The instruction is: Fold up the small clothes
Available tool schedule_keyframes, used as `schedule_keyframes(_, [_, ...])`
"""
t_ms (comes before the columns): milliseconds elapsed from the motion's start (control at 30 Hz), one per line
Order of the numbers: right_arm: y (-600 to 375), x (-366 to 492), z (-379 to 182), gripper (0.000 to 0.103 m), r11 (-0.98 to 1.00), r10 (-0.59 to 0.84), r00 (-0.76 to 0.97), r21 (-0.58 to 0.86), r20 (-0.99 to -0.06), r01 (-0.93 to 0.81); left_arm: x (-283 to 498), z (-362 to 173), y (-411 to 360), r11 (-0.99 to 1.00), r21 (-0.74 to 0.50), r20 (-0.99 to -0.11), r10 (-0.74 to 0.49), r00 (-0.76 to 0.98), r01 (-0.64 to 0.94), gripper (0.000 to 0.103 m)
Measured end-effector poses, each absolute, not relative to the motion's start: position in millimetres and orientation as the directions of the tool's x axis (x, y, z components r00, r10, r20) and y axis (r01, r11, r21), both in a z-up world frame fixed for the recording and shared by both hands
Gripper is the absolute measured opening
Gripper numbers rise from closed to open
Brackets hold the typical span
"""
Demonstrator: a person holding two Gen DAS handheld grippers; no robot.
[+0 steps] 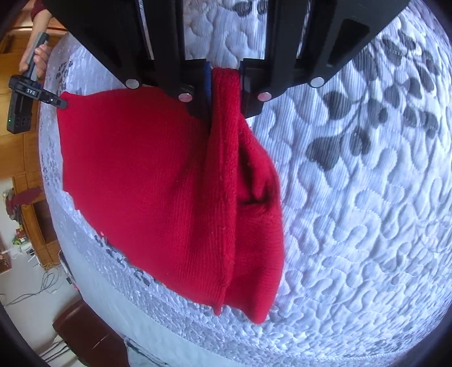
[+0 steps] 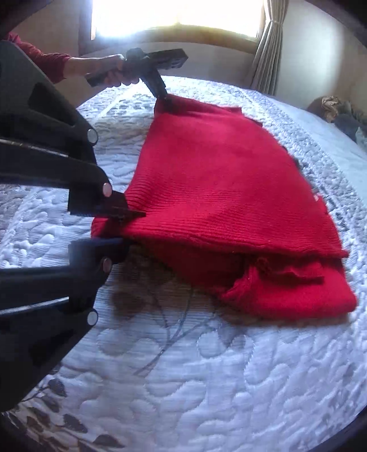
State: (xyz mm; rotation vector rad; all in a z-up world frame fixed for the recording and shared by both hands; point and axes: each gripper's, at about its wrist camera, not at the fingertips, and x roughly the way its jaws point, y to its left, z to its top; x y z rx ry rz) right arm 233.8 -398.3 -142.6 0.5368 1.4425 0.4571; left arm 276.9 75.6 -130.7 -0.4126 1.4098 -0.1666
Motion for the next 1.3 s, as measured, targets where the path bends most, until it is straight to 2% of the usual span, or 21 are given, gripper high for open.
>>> schedule_keyframes(233, [-417.6,188.1,-108.6,0.009,0.826,0.563,0.072,0.563,-0.824,-0.012,233.7,-101.0,57.7,0.931,-0.359,-0.926,-0.346,0.151,-0.071,0.013])
schedule_keyframes(633, [-440.9,68.4,-89.6,0.006,0.855,0.519,0.048,0.518,-0.853,-0.039,139.2,-81.9,24.2,0.951,-0.308,-0.943,-0.306,0.133,0.002,0.013])
schedule_keyframes(800, [-439.9,31.1,-95.8,0.005,0.879,0.475,0.032,0.472,-0.880,-0.069,106.2,-85.0,20.9,0.955,-0.295,-0.948,-0.295,0.123,0.015,0.013])
schedule_keyframes(867, [-437.1,24.6,-109.8,0.000,0.895,0.443,0.013,0.441,-0.897,-0.068,98.1,-94.5,18.5,0.966,-0.258,-0.958,-0.260,0.120,0.028,0.014])
schedule_keyframes(967, [-429.2,17.3,-142.5,0.000,0.918,0.389,-0.035,0.391,-0.921,-0.065,98.0,-117.6,15.3,0.973,-0.229,-0.967,-0.231,0.112,0.025,0.015])
schedule_keyframes(1133, [-436.4,15.9,-143.4,0.000,0.910,0.409,-0.016,0.410,-0.912,-0.061,98.6,-107.7,20.8,0.970,-0.243,-0.962,-0.244,0.120,0.022,0.023])
schedule_keyframes(1200, [-443.4,22.7,-124.0,0.005,0.913,0.402,0.016,0.399,-0.916,-0.082,96.5,-96.0,35.5,0.973,-0.229,-0.965,-0.227,0.128,-0.001,0.041])
schedule_keyframes(1300, [-446.8,40.3,-98.5,0.006,0.909,0.410,0.067,0.402,-0.910,-0.108,102.5,-72.7,56.8,0.979,-0.198,-0.963,-0.187,0.196,-0.038,0.043])
